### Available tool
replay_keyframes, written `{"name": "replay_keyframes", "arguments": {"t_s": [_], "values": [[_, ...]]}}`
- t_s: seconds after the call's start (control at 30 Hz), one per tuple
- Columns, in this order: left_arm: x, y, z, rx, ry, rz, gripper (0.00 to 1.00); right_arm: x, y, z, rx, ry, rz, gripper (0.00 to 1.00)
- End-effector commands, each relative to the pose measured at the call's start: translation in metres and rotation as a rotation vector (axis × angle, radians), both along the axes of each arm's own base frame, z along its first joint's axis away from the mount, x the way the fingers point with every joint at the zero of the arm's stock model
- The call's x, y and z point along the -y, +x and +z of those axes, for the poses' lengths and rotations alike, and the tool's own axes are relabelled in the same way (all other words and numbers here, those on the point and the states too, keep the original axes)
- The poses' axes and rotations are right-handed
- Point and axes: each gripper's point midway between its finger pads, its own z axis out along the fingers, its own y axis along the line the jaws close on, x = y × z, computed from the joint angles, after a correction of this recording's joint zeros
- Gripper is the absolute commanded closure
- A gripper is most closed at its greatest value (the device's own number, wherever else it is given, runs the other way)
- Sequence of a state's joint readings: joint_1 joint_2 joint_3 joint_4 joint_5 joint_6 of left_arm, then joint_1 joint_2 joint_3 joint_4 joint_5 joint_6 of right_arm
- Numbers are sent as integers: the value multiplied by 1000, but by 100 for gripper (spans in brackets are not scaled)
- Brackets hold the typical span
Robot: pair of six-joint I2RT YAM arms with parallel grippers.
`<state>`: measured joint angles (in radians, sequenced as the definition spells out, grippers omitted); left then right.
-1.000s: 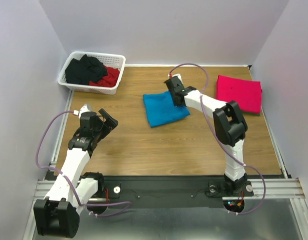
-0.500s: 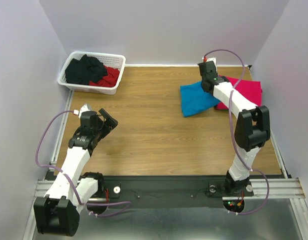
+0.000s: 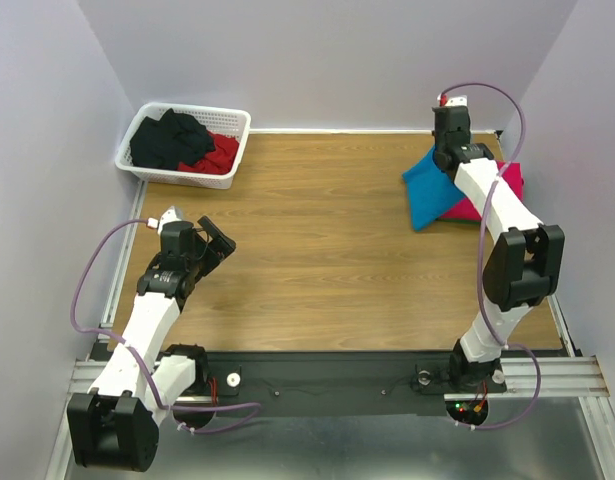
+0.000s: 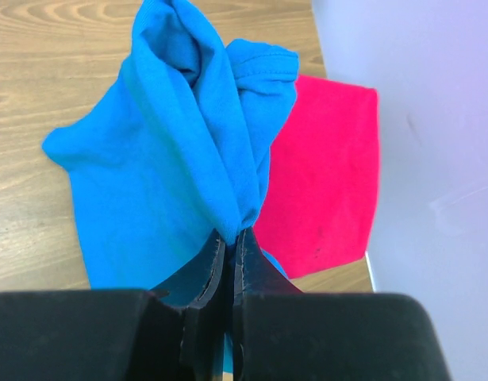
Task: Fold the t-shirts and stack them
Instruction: Neatly place the folded tshirt to the corner
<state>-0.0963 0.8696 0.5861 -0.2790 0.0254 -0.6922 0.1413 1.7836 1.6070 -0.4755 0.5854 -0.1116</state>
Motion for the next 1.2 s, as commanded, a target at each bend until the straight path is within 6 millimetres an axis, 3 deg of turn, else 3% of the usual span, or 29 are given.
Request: {"name": "replay_keyframes", "arguments": {"t_s": [0.0,0.23,0.43,0.77,1.17], "values": [[1,13,22,70,3,-17,2,7,1,74,174,4,4,100],[2,12,21,73,-1,-20,2,14,0,104,251,14,-34,100],[1,13,21,72,0,-15,2,22,2,107,266,31,-53,100],[1,13,18,57,4,-15,1,55,0,87,226,38,-103,100],[2,13,14,43,4,-18,2,104,6,37,140,75,-186,100]]}}
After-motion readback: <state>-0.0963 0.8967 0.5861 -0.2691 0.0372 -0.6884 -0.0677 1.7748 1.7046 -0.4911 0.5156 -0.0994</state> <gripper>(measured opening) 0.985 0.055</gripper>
